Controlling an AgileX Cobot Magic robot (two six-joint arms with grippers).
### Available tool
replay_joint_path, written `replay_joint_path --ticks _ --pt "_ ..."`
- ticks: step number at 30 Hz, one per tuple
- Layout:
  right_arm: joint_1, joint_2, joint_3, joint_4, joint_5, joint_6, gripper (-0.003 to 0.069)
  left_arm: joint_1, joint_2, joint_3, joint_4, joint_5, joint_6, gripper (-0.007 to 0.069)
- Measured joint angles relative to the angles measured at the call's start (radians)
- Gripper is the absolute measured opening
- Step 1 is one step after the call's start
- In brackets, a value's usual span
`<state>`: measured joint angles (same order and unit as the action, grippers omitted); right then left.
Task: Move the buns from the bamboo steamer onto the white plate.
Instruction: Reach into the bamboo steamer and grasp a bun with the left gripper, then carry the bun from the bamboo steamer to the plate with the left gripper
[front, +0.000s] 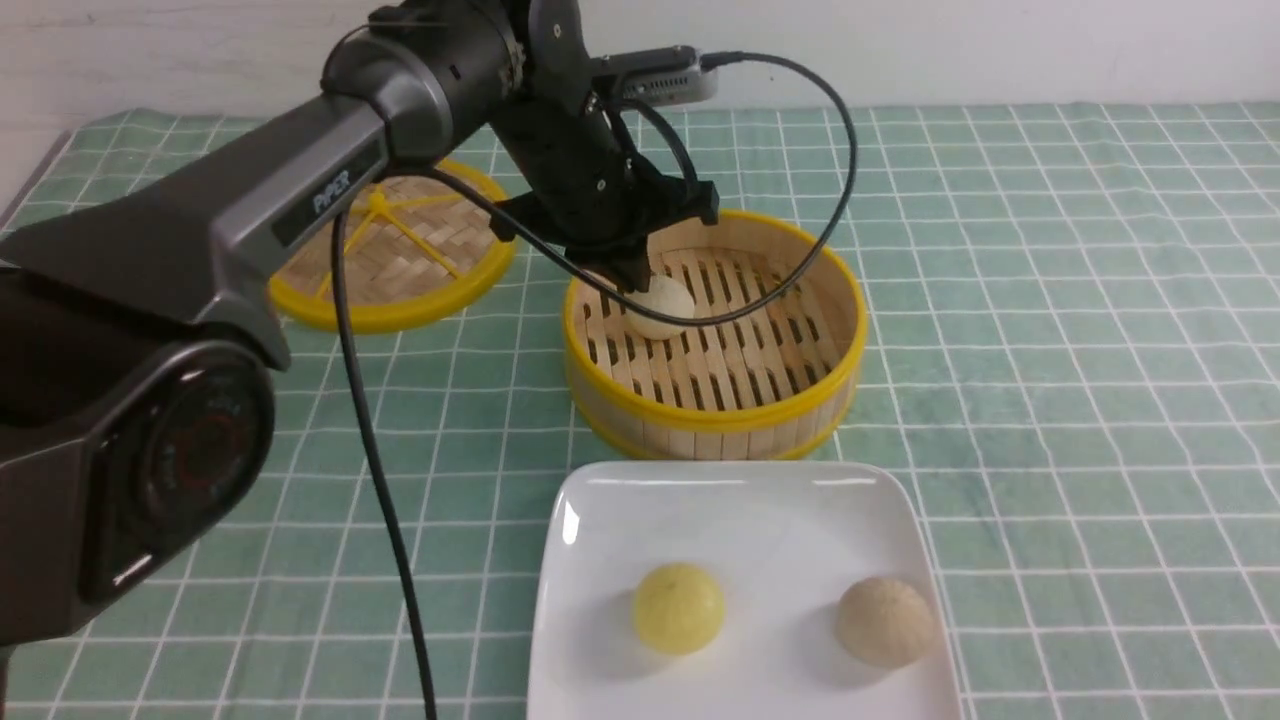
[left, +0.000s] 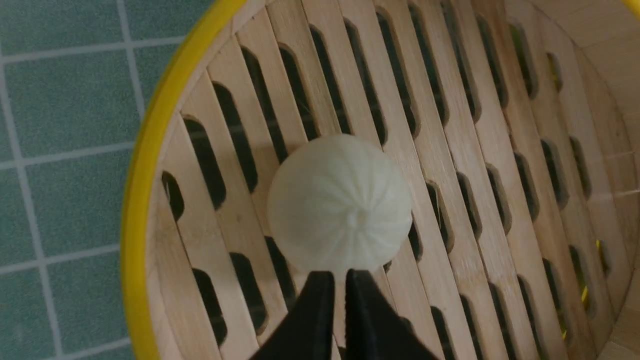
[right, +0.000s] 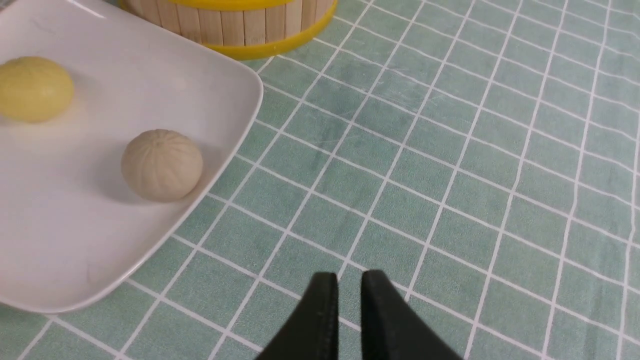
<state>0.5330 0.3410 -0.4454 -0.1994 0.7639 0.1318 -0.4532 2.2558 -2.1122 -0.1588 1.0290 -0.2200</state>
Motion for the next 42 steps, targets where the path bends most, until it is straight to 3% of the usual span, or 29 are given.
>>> replay_joint_path --ticks 2,8,13,16,20,23,30,37,42 --pt "0.000 0.000 0.000 0.000 0.000 0.000 0.0101 0.000 0.011 -0.005 0.000 -0.002 0.000 0.0111" --pt "0.000 0.000 0.000 0.000 0.000 0.000 0.0108 -0.001 0.016 -0.007 -0.004 -0.064 0.000 0.0336" --pt "0.000 0.000 0.000 -0.002 0.000 0.000 0.0111 -0.001 0.041 -0.011 0.005 -0.085 0.000 0.0405" --pt "0.000 0.000 0.000 -0.002 0.000 0.000 0.0115 -0.001 0.075 -0.011 0.008 -0.088 -0.001 0.0329" --pt "0.000 0.000 0.000 -0.002 0.001 0.000 0.0122 -0.001 0.089 -0.017 0.008 -0.087 -0.001 0.0101" --pt "0.000 0.000 0.000 -0.002 0.003 0.000 0.0124 -0.001 0.069 -0.035 0.002 -0.049 0.002 0.0031" --pt "0.000 0.000 0.000 -0.002 0.008 0.000 0.0129 -0.001 -0.114 -0.079 -0.042 0.173 0.150 0.0028" --pt "0.000 0.000 0.000 -0.001 0.009 0.000 0.0136 -0.010 -0.381 -0.075 -0.059 0.213 0.220 0.0028" --pt "0.000 0.000 0.000 0.004 0.009 0.000 0.0141 -0.081 -0.506 0.124 -0.054 0.213 0.233 0.0029"
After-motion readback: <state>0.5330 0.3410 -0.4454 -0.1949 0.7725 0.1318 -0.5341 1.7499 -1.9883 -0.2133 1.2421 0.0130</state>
